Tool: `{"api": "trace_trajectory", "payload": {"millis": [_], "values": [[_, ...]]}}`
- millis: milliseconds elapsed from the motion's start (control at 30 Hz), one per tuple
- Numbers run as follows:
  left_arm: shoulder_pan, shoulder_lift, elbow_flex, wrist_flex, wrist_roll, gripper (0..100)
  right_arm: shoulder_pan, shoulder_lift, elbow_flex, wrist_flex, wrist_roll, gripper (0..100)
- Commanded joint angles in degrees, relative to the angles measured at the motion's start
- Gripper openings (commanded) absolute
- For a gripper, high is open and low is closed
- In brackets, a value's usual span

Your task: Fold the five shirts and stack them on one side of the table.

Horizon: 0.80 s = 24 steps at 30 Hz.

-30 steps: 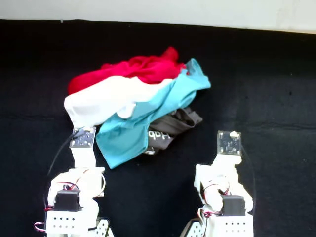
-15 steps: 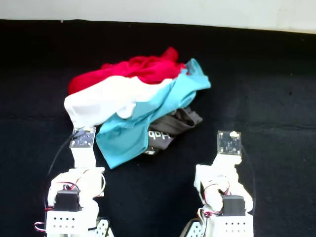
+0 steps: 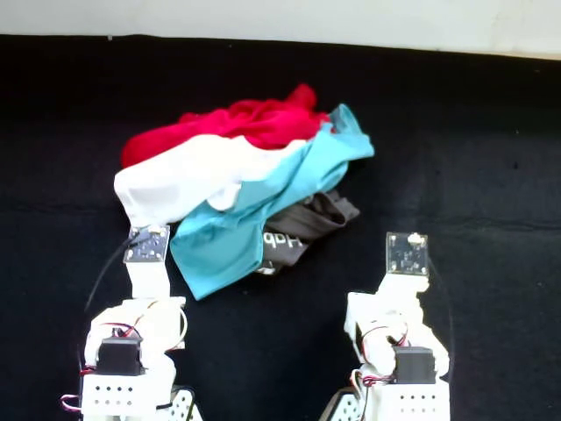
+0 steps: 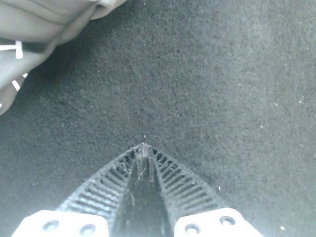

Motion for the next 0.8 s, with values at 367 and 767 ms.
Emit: {"api": "trace_trajectory", "payload": {"millis": [367, 767], "values": [[-4.0, -0.3, 0.7, -15.6, -0.8, 1, 0.6, -0.4, 7.5, -0.2, -0.4, 0.7], [-13.5, -0.2, -2.6, -28.9, -15.0, 12, 0.6, -0.4, 7.5, -0.2, -0.4, 0.7]]}}
